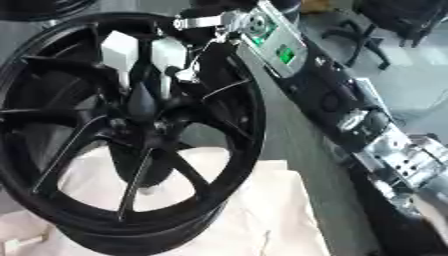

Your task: Pull the pin out of the wheel hub.

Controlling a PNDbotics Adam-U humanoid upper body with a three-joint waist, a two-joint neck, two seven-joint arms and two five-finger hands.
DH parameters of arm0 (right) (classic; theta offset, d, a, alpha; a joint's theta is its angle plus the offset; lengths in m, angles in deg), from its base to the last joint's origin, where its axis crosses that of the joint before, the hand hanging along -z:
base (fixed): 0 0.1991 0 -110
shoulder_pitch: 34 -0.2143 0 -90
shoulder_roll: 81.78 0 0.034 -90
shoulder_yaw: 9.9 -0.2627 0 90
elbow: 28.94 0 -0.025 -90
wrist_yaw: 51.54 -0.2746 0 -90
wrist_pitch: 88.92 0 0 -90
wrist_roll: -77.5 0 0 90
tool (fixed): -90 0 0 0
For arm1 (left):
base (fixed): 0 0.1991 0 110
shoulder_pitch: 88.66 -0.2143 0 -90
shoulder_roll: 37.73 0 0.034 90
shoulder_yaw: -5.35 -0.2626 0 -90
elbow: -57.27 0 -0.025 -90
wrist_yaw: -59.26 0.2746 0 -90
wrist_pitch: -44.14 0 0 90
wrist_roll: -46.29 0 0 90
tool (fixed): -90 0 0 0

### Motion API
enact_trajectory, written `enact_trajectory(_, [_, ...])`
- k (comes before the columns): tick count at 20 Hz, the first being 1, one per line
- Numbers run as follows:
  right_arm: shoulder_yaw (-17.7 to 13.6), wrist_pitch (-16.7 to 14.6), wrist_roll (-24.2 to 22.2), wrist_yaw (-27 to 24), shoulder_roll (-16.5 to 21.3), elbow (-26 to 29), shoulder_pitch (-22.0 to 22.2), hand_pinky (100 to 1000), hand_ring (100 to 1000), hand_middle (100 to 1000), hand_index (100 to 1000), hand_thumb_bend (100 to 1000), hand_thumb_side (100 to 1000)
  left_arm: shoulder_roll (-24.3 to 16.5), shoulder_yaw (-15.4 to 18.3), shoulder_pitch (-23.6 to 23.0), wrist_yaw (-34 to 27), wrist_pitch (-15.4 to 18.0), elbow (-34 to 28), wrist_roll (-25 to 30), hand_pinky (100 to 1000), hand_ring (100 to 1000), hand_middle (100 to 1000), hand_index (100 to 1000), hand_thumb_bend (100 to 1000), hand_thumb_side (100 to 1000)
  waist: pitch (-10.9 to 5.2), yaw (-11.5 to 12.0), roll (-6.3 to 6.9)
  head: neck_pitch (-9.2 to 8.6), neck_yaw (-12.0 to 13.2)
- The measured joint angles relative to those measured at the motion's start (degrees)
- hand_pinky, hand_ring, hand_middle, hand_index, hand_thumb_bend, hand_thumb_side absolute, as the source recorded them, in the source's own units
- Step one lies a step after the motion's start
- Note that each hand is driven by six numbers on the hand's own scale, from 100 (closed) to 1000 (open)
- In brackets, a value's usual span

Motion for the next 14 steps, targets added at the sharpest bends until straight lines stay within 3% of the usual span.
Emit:
enact_trajectory(5, [-0.2,-0.25,-0.99,-0.83,0.01,0.0,0.07,426,494,618,805,100,100,0.01,0.0,0.01,0.16,-0.1,0.07,-0.1,847,725,673,813,145,893,0.06,0.01,0.01,0.0,-0.05])
enact_trajectory(14, [-0.6,-0.57,-2.12,-2.05,0.18,0.0,0.09,370,423,513,718,100,100,0.01,0.0,0.03,0.28,-0.13,0.08,-0.14,849,726,674,812,144,896,0.29,0.26,0.01,0.0,-0.22])
